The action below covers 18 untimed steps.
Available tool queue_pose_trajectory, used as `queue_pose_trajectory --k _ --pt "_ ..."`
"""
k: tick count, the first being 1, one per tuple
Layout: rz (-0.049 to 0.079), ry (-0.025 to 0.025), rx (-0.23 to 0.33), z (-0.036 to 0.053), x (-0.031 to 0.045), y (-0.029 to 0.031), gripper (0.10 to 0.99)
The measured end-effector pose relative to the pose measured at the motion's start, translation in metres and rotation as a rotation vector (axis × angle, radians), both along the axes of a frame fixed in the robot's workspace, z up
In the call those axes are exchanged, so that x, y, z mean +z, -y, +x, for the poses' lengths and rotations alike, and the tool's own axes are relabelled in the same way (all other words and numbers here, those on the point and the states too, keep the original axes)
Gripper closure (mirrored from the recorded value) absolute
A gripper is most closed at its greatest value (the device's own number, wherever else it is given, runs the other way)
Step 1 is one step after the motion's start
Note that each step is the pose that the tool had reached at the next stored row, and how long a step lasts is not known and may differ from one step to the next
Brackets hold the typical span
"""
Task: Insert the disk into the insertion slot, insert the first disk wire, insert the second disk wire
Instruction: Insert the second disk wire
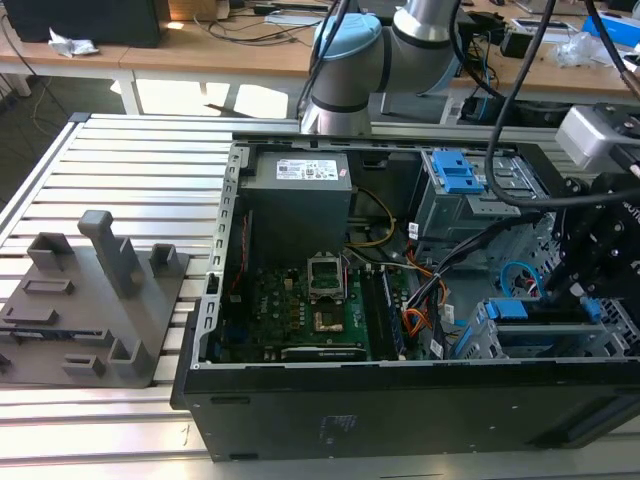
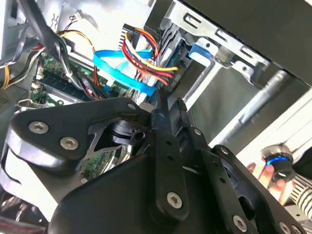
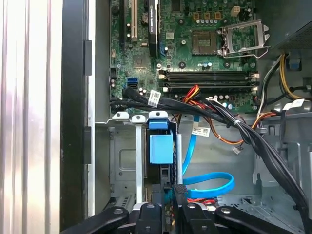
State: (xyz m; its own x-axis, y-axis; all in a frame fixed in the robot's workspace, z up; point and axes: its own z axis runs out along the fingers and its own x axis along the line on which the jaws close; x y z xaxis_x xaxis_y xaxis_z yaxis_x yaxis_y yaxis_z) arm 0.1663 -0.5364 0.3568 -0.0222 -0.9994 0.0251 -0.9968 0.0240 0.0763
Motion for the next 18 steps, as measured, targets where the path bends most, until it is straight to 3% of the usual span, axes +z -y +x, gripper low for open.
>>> queue_pose_trajectory --k 4,6,8,11,14,18 --pt "-0.004 0.0000 0.000 -0.0001 0.0167 -0.0003 0.863" --pt "-0.005 0.0000 0.000 -0.0001 0.0253 -0.0005 0.980" --pt "-0.008 0.0000 0.000 -0.0001 0.0323 -0.0007 0.980" --pt "-0.012 0.0000 0.000 -0.0002 0.0495 -0.0010 0.980" --pt "-0.013 0.0000 0.000 -0.0002 0.0581 -0.0010 0.980" --pt "-0.013 0.0000 0.000 -0.0001 0.0638 -0.0009 0.980"
